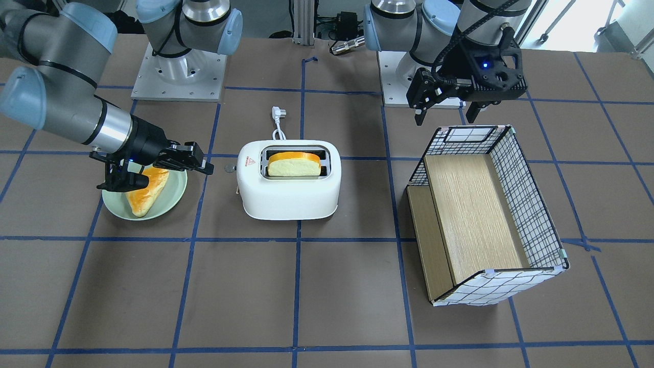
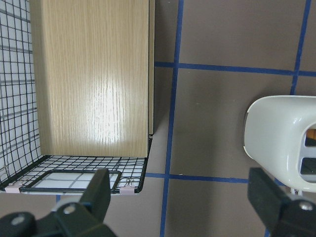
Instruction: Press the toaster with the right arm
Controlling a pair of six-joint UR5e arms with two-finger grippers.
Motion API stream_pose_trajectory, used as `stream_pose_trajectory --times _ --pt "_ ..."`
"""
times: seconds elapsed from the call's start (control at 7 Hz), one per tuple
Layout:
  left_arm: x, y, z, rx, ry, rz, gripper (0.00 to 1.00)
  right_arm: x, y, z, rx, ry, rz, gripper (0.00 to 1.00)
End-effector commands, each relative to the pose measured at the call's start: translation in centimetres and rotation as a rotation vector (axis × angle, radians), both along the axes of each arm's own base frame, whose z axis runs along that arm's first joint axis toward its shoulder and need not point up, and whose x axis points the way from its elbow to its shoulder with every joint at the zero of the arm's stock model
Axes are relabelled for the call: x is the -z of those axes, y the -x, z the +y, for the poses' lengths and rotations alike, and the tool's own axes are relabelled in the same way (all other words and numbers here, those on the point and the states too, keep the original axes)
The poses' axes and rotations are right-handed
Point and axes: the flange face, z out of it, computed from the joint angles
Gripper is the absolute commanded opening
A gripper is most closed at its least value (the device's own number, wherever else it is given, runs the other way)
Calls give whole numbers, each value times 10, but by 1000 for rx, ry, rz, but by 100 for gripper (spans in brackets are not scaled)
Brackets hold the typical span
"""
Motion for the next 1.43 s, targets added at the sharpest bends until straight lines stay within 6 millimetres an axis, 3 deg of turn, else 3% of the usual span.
stream_pose_trajectory --times 0.0,0.29,0.43,0.71,1.0,1.14,1.29 --pt "0 0 0 0 0 0 100 -92 9 -19 1 -19 193 0" --pt "0 0 0 0 0 0 100 -179 -8 -20 -56 3 475 0" --pt "0 0 0 0 0 2 100 -195 -27 -14 -79 26 604 0" --pt "0 0 0 0 0 2 100 -190 -76 -4 -86 31 731 0" --pt "0 0 0 0 0 2 100 -186 -88 -17 -50 164 717 0" --pt "0 0 0 0 0 0 100 -183 -89 -21 -36 207 713 25" --pt "0 0 0 0 0 0 100 -181 -92 -23 -55 228 667 73"
